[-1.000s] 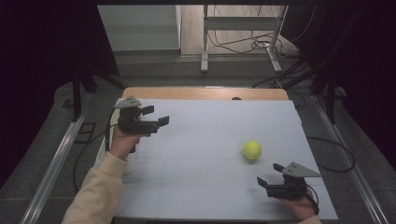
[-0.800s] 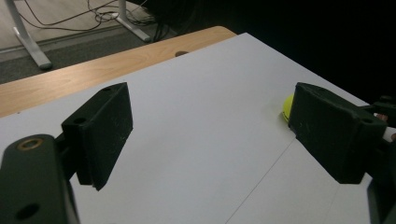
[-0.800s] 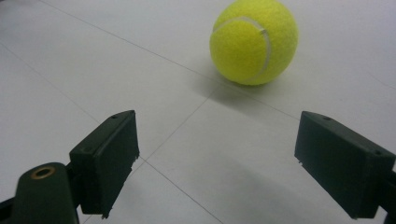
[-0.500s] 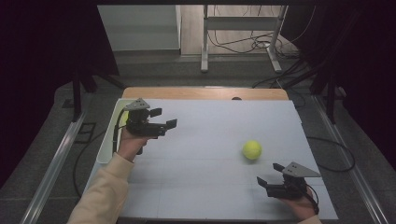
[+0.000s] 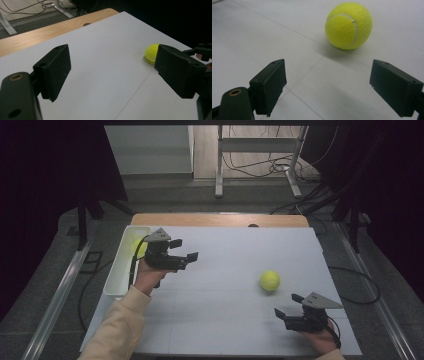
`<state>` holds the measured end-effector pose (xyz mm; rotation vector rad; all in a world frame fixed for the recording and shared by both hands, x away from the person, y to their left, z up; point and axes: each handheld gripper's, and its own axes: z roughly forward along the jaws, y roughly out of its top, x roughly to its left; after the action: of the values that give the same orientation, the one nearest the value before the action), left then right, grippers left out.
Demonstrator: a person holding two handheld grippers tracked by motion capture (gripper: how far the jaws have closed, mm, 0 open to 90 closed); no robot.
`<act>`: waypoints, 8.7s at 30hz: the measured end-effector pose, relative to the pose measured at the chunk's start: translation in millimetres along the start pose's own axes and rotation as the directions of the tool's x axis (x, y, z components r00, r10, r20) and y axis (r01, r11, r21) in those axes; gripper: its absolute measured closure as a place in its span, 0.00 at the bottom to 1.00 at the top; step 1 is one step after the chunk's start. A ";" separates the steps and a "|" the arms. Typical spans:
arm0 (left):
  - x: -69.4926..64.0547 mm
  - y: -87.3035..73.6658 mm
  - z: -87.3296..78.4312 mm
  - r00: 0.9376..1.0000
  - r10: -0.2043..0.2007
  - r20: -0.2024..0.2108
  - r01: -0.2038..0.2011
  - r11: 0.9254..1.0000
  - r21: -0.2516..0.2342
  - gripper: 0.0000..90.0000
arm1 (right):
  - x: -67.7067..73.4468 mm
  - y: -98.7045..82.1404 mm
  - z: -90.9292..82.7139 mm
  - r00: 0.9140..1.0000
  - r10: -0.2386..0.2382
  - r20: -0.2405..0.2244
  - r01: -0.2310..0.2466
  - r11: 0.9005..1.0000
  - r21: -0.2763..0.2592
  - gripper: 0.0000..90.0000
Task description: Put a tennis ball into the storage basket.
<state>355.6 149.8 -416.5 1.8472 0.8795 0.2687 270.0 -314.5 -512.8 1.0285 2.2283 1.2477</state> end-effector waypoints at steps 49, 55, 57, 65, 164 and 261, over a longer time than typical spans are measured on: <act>-39.2 -1.2 82.3 0.988 0.070 0.135 -0.082 0.993 0.090 0.16 | 2.6 -2.6 -2.4 1.000 0.002 0.000 -0.002 1.000 0.002 0.16; -42.6 -2.6 90.2 0.988 0.067 0.141 -0.082 0.991 0.102 0.16 | 0.9 -0.7 -1.5 1.000 0.003 0.004 -0.003 1.000 -0.005 0.16; -43.7 -3.2 93.8 0.987 0.066 0.144 -0.082 0.991 0.108 0.16 | 0.9 -0.5 -0.2 1.000 -0.002 0.003 0.002 1.000 -0.003 0.16; -47.2 -3.6 106.0 0.985 0.069 0.157 -0.089 0.988 0.126 0.16 | 1.7 -1.6 -0.8 1.000 -0.006 -0.001 0.006 1.000 0.004 0.17; -107.7 -2.0 217.8 0.955 0.128 0.269 -0.199 0.945 0.258 0.11 | 0.7 -2.3 2.8 1.000 -0.014 0.000 0.014 1.000 0.018 0.17; -102.3 4.2 200.7 0.961 0.141 0.236 -0.202 0.945 0.258 0.29 | 0.1 -2.2 2.1 1.000 -0.018 -0.001 0.018 1.000 0.013 0.17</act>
<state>394.9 -62.2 -481.9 2.1754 0.6293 0.0499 270.4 -314.0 -515.8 1.0112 2.2444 1.2272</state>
